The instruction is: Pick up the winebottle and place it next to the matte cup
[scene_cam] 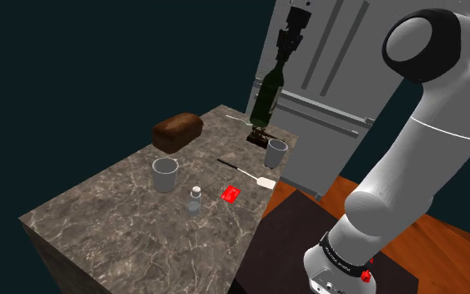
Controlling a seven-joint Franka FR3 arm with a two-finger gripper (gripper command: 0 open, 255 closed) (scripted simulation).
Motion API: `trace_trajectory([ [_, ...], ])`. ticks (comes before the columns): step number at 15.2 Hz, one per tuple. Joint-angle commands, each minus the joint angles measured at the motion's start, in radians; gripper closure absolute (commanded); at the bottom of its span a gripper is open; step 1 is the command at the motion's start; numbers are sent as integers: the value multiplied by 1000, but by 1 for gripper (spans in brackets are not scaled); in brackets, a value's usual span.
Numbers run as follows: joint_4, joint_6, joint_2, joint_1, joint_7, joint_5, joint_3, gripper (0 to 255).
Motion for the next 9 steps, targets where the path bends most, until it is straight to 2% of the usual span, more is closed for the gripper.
trace_trajectory([
  [1,28,7,37,-16,-28,7,-11,255],
  [9,-135,131,-3,-10,-30,0,-9,255],
])
